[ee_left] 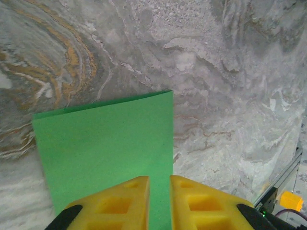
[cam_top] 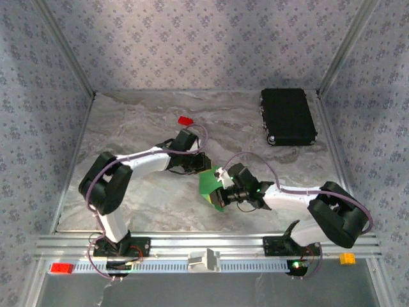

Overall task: Fold a paper plane with a square sheet of paper (pick it up from the middle)
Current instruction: Third fold the triangle at the center of the table.

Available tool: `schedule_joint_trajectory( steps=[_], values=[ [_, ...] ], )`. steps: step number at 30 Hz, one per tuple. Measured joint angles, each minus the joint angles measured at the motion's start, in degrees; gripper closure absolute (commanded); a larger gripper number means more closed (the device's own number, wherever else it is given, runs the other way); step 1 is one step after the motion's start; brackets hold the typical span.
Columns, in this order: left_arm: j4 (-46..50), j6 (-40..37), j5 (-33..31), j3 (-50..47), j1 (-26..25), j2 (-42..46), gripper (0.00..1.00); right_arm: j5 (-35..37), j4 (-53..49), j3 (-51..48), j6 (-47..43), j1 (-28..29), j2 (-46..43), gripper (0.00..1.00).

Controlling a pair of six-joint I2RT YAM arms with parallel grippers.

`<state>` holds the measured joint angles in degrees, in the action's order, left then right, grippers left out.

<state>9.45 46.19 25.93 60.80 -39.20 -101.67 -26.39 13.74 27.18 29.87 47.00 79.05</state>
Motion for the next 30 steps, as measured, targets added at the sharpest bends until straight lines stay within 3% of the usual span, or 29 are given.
schedule_joint_trajectory(
  steps=[11, 30],
  values=[
    [4.3, -2.7, -0.7, 1.8, -0.3, -7.1, 0.87, 0.0, 1.4, 0.0, 0.8, 0.0, 1.1, 0.97],
    [5.2, -4.4, -1.6, 2.4, -0.3, -7.2, 0.88, 5.9, -2.7, 1.3, 0.9, -2.5, 2.8, 0.97]
  ],
)
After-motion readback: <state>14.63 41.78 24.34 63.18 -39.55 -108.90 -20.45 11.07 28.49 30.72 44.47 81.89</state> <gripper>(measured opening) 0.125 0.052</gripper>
